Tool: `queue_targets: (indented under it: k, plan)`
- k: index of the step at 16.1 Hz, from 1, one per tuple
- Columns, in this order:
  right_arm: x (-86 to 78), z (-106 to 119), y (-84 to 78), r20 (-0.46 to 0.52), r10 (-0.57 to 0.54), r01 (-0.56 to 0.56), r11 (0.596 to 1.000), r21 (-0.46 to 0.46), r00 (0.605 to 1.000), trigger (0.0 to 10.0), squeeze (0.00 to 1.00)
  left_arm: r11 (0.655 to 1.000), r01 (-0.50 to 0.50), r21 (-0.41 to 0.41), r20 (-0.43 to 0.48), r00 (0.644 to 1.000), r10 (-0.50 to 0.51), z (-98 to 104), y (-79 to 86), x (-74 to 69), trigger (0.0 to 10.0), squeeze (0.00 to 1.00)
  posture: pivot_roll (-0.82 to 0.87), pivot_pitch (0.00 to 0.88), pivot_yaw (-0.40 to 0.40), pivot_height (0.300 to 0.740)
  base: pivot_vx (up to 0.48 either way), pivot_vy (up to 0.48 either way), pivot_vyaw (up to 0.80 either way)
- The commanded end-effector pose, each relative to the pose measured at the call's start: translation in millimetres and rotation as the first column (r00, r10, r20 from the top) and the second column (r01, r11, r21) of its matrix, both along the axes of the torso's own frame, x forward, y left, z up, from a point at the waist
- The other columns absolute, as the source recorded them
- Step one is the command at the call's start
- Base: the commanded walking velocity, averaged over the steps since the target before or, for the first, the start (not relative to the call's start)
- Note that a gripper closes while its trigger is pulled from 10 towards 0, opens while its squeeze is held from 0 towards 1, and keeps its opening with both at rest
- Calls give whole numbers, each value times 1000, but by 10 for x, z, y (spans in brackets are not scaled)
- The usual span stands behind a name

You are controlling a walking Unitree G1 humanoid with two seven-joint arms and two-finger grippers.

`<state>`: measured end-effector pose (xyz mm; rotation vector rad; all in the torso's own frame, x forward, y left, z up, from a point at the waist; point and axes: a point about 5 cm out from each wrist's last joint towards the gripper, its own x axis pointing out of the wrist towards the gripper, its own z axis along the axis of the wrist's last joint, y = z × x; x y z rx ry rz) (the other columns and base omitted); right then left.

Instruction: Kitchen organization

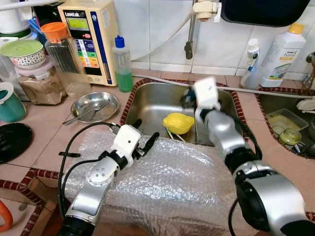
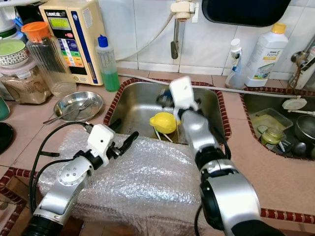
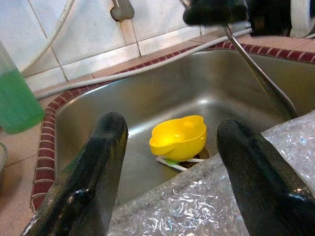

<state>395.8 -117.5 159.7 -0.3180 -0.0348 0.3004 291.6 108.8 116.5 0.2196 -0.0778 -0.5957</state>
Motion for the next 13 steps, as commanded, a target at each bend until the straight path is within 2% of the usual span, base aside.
queue_targets:
  k: [1,2,5,7,8,9,10,12,13]
  plan:
    - [-55,-178,-22,-67,35,-39,997,-67,997,0,0,1000,3,6,10,1000,-3,60,38,3,10000,1000,145,0,35,740,0,0,0]
    - [-102,-305,-50,-112,49,-62,991,-116,992,0,0,1000,3,10,11,1000,-4,67,51,7,10000,1000,152,0,35,740,0,0,0]
    - [-159,-435,-99,-145,61,-88,978,-191,988,0,0,1000,1,14,2,1000,-1,70,74,10,10000,1000,157,0,33,740,0,0,0]
    - [-177,-453,-98,-120,80,-111,955,-276,989,4392,0,1000,4,22,-6,1000,-4,58,82,2,10000,1000,158,0,35,740,0,0,0]
    - [-176,-435,-82,-88,99,-123,932,-340,991,3451,0,1000,8,27,-9,1000,-7,59,78,-4,10000,1000,156,0,39,740,0,0,0]
    - [-176,-408,-44,-35,138,-138,879,-456,990,2275,0,1000,12,28,-11,1000,-12,62,66,-9,10000,1000,155,0,40,740,0,0,0]
    - [-177,-383,1,3,179,-150,829,-538,984,0,0,999,16,29,-13,1000,-15,56,55,-13,10000,1000,154,0,42,740,0,0,0]
    - [-172,-368,40,5,197,-161,816,-555,980,0,0,999,22,31,-13,1000,-21,55,43,-15,10000,1000,151,0,44,740,0,0,0]
    - [-170,-375,47,-9,191,-166,823,-543,981,1608,337,999,22,31,-14,1000,-21,57,41,-12,10000,1000,153,0,41,740,0,0,0]
